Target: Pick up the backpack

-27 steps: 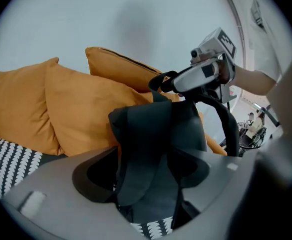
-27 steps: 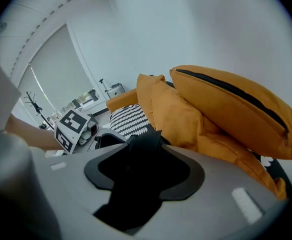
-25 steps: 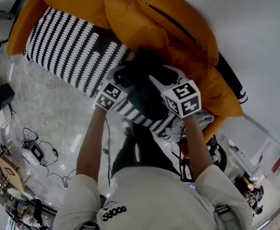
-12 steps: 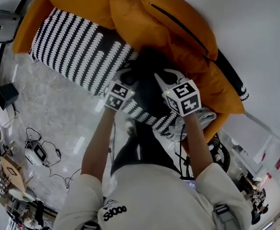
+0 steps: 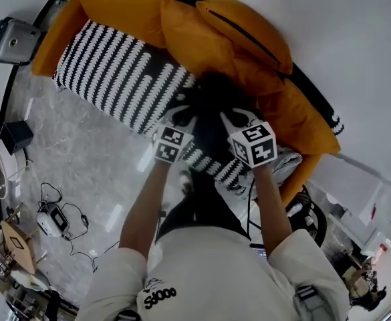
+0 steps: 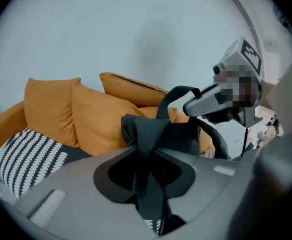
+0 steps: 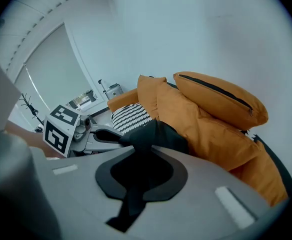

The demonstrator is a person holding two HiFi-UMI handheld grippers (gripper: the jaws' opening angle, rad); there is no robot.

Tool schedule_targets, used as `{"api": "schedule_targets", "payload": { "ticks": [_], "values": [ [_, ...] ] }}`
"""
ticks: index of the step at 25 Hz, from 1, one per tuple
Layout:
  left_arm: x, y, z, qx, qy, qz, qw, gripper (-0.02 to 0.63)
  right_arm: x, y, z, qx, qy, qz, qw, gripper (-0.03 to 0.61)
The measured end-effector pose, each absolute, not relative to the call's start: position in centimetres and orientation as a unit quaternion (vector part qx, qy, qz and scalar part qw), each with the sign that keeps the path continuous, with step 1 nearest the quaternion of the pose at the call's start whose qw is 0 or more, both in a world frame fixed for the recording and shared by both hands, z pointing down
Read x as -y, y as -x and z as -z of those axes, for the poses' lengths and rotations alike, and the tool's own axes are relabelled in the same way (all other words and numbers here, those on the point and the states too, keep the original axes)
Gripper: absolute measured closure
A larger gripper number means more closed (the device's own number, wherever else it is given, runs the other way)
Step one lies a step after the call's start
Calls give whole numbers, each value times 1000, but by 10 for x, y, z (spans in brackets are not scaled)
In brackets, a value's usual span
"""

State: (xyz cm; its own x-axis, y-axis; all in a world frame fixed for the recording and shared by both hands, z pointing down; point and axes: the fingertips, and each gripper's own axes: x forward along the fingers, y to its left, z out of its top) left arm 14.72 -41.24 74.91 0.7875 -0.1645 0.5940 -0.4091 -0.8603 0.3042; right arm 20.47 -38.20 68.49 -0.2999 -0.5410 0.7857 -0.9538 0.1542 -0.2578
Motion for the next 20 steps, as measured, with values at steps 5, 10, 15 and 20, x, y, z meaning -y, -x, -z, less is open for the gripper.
{"api": "schedule_targets", "payload": {
  "ticks": [5, 10, 15, 20],
  "values": [
    [390, -129, -720, 174, -924, -266, 211, 535, 352, -190, -664, 706, -536, -395, 241, 572],
    [371, -110, -691, 193, -925, -259, 200, 536, 331, -178, -640, 712, -537, -390, 229, 574],
    [356, -95, -645, 215, -931, -233, 181, 537, 313, -165, -603, 728, -539, -367, 213, 573],
    [345, -78, -607, 240, -933, -206, 172, 538, 298, -149, -566, 743, -542, -348, 183, 574]
  ]
}}
